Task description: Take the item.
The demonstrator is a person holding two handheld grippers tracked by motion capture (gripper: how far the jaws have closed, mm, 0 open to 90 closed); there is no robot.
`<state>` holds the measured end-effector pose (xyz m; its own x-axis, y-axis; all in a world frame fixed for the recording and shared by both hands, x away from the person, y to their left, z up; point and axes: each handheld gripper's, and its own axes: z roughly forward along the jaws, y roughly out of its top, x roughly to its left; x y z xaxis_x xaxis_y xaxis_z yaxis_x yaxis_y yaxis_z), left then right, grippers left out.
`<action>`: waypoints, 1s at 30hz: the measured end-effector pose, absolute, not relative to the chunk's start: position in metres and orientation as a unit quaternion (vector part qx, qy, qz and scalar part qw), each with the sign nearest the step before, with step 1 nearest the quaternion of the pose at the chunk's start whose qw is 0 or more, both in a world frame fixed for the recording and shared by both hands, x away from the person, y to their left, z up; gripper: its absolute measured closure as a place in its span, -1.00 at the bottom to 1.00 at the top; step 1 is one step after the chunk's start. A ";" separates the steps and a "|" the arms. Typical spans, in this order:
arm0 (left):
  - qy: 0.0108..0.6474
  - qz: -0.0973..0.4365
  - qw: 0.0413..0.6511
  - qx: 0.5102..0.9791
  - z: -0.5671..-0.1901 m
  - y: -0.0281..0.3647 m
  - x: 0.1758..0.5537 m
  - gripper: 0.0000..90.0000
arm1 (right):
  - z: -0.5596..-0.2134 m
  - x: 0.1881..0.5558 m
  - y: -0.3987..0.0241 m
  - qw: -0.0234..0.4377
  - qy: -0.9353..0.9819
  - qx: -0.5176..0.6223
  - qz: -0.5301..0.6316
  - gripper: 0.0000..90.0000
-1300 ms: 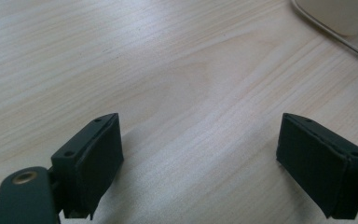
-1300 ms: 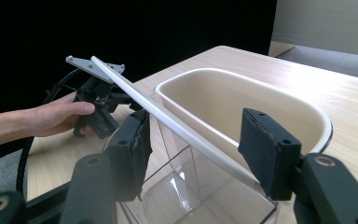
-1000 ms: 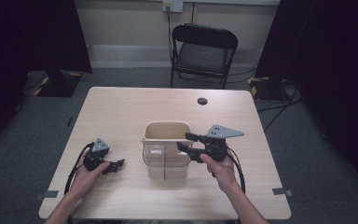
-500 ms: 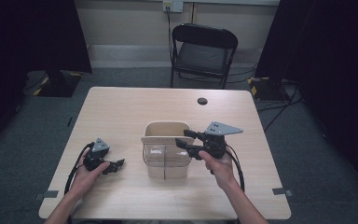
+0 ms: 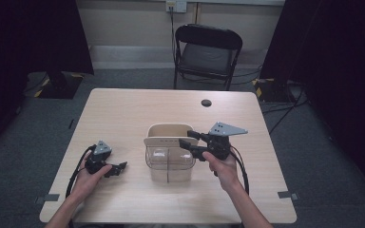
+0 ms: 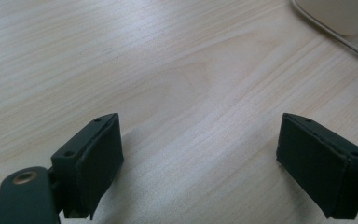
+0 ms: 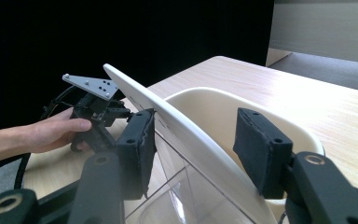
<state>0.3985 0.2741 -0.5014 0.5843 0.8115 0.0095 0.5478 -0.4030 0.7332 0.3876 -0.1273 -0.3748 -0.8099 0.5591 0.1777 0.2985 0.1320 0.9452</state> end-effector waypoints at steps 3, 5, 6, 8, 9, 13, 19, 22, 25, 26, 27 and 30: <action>0.416 0.186 0.354 0.817 -0.501 0.274 0.399 -0.69 | -0.375 0.388 -0.127 0.110 0.744 0.289 0.593 0.08; 0.416 0.186 0.354 0.816 -0.501 0.274 0.398 -0.69 | -0.375 0.388 -0.127 0.112 0.744 0.288 0.592 0.08; 0.416 0.186 0.354 0.816 -0.501 0.274 0.399 -0.69 | -0.375 0.387 -0.127 0.114 0.744 0.288 0.592 0.08; 0.416 0.186 0.354 0.816 -0.501 0.274 0.398 -0.70 | -0.375 0.387 -0.127 0.117 0.745 0.289 0.590 0.09; 0.416 0.186 0.354 0.817 -0.501 0.274 0.399 -0.70 | -0.374 0.387 -0.127 0.118 0.745 0.289 0.589 0.09; 0.416 0.186 0.354 0.817 -0.501 0.274 0.399 -0.69 | -0.374 0.388 -0.127 0.118 0.745 0.290 0.589 0.09; 0.416 0.186 0.354 0.817 -0.501 0.274 0.398 -0.69 | -0.374 0.388 -0.127 0.118 0.745 0.290 0.589 0.09; 0.416 0.186 0.354 0.817 -0.501 0.274 0.399 -0.70 | -0.374 0.388 -0.127 0.117 0.745 0.290 0.589 0.09; 0.416 0.186 0.354 0.817 -0.501 0.274 0.399 -0.70 | -0.374 0.388 -0.127 0.118 0.745 0.290 0.589 0.09; 0.416 0.186 0.354 0.817 -0.501 0.274 0.399 -0.69 | -0.374 0.388 -0.127 0.118 0.745 0.290 0.589 0.09; 0.416 0.186 0.354 0.816 -0.501 0.274 0.399 -0.69 | -0.374 0.388 -0.127 0.118 0.745 0.290 0.589 0.09; 0.416 0.186 0.354 0.816 -0.501 0.274 0.399 -0.70 | -0.374 0.388 -0.127 0.118 0.745 0.291 0.589 0.09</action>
<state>0.3985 0.2741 -0.5015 0.5841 0.8116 0.0092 0.5477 -0.4025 0.7335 0.3876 -0.1269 -0.3741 -0.8034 0.5717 0.1666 0.2937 0.1371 0.9460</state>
